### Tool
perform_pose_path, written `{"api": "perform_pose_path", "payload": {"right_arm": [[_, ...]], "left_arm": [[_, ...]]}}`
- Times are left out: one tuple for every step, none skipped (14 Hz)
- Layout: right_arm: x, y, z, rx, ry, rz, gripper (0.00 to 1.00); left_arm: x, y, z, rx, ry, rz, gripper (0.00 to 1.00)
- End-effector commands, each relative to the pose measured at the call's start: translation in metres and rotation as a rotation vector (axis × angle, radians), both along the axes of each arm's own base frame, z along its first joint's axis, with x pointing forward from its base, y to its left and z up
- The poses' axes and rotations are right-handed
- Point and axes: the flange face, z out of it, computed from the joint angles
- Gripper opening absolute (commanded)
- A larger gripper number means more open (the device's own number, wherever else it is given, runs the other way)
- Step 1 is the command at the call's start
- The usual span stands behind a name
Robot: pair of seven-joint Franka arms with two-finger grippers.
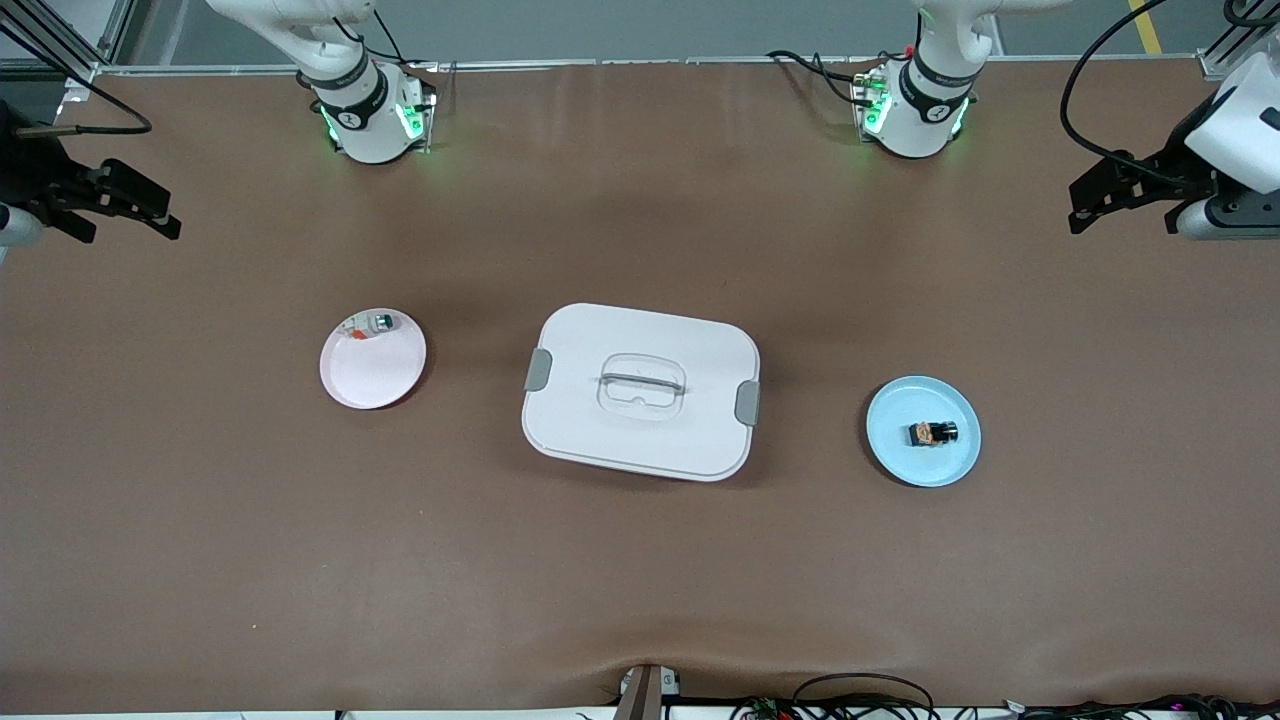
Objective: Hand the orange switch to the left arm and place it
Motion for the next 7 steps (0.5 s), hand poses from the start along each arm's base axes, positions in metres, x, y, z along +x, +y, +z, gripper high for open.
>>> {"api": "perform_pose_path", "payload": {"right_arm": [[-0.0082, -0.0015, 0.0036, -0.006, -0.016, -0.001, 1.0], [-0.008, -0.0014, 0.0045, -0.005, -0.019, -0.001, 1.0], [-0.008, -0.0015, 0.0038, -0.006, -0.018, -0.002, 1.0], [-0.008, -0.0015, 0.0038, -0.006, -0.018, -0.002, 1.0], [-0.0078, -0.0015, 0.0046, -0.006, -0.021, 0.0, 1.0], [-0.0079, -0.0019, 0.0046, -0.009, -0.021, 0.001, 1.0], [-0.0077, -0.0021, 0.0047, -0.026, -0.022, 0.003, 1.0]], "left_arm": [[0.0017, -0.0004, 0.006, -0.004, -0.007, 0.002, 1.0], [0.0017, -0.0006, 0.006, -0.006, -0.007, 0.004, 1.0], [0.0016, -0.0014, 0.006, -0.006, -0.007, 0.002, 1.0], [0.0016, -0.0006, 0.0067, -0.006, -0.008, 0.004, 1.0], [0.0017, -0.0012, 0.0068, -0.004, -0.01, 0.002, 1.0], [0.0018, -0.0006, 0.0068, -0.006, -0.01, 0.004, 1.0], [0.0018, -0.0021, 0.0069, -0.005, -0.011, 0.001, 1.0]]}}
